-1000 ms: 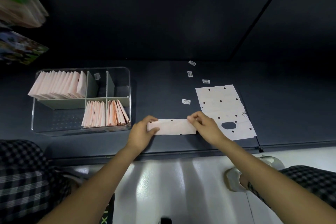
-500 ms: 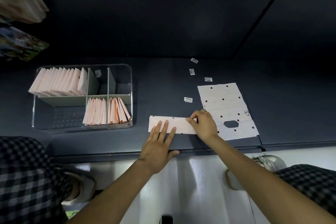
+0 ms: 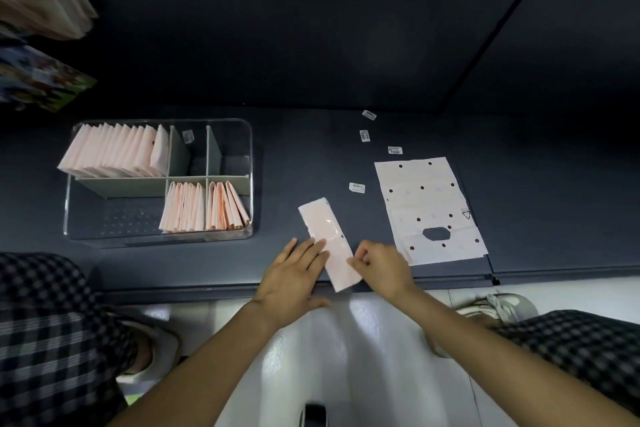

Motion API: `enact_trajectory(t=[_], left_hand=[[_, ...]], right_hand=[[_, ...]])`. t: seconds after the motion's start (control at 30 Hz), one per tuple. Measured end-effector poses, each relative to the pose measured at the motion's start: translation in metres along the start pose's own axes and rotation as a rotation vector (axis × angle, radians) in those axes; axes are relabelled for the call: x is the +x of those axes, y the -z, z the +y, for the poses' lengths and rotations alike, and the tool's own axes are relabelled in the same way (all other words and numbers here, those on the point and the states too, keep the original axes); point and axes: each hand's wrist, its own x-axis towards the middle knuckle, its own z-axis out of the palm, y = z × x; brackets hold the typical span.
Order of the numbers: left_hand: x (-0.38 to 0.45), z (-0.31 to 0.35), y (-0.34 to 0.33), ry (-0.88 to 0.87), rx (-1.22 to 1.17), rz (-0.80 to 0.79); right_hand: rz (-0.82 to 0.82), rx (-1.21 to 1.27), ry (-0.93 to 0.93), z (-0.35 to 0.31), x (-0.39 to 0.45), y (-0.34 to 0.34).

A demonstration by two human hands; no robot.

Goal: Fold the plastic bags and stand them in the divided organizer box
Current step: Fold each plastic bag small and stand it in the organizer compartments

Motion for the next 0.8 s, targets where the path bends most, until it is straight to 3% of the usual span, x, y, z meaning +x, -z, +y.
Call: enact_trajectory(t=[0.17, 0.3, 0.4, 0.47, 0.57, 0.7, 0.8], left_hand=[[-0.011, 0.007, 0.001, -0.111, 0.025, 0.166], [-0.011, 0.006, -0.001, -0.126, -0.047, 0.329], [-0.008, 0.008, 0.006, -0.025, -0.157, 0.322], [-0.005, 0.009, 0.008, 0.053, -0.272, 0.26], [-0.003, 0.007, 0.004, 0.168, -0.436, 0.262], [0.005, 0.007, 0.006, 0.32, -0.602, 0.331], [0.011, 0.006, 0.009, 0.467, -0.814, 0.368]], right_hand=[[-0.203, 0.34, -0.076, -0.007, -0.031, -0.01], [0.065, 0.1, 0.167, -0.001, -0.034, -0.004], [-0.052, 0.033, 0.445, 0.012, -0.029, -0.001], [-0.125, -0.037, 0.494, 0.015, -0.024, -0.005], [-0.071, 0.054, 0.44, 0.013, -0.018, -0.013], [0.038, 0.385, 0.197, -0.002, -0.009, -0.012], [0.056, 0.435, 0.039, -0.015, 0.005, -0.007]])
